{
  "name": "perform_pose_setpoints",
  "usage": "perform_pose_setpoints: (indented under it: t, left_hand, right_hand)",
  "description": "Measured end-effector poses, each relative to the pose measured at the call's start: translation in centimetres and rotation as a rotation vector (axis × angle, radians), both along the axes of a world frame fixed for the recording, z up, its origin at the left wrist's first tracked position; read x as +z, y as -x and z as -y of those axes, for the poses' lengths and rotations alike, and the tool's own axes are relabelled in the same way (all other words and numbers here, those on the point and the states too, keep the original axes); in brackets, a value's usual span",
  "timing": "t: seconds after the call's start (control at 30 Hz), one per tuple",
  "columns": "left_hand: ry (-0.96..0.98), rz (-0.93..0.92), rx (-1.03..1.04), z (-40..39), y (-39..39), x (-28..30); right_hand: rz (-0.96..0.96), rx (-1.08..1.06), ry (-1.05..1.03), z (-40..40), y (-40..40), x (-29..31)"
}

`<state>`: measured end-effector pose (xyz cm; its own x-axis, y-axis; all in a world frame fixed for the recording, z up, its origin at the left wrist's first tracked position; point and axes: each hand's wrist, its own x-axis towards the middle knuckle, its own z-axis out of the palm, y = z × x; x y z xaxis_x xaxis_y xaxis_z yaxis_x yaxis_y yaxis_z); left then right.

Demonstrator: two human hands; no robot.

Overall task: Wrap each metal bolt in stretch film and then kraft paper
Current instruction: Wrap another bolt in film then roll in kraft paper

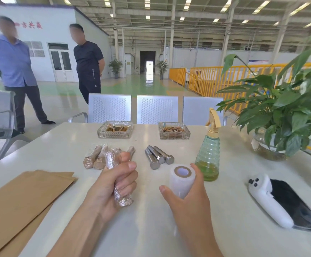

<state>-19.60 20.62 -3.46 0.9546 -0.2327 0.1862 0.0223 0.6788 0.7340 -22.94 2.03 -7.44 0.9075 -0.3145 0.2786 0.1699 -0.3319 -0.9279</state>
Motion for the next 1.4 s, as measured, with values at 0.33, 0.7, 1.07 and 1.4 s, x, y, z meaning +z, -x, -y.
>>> perform_pose_setpoints:
  t: [0.33, 0.7, 1.07, 1.4]
  left_hand:
    - [0.245, -0.038, -0.148, 0.3, 0.3, 0.7]
    - [0.195, -0.126, 0.034, -0.2, -0.1, 0.3]
    - [0.073, -0.216, 0.1, 0.5, -0.8, -0.7]
    - [-0.082, -0.358, 0.236, 0.8, -1.7, -1.3]
  right_hand:
    - [0.249, 0.008, 0.065, -4.8, 5.3, 2.9]
    - [-0.106, 0.247, 0.157, -8.2, 3.9, 3.2]
    - [-0.122, 0.309, -0.014, -8.6, 2.8, 2.6]
    - [-0.07, 0.334, 0.662, -9.0, 3.5, 3.0]
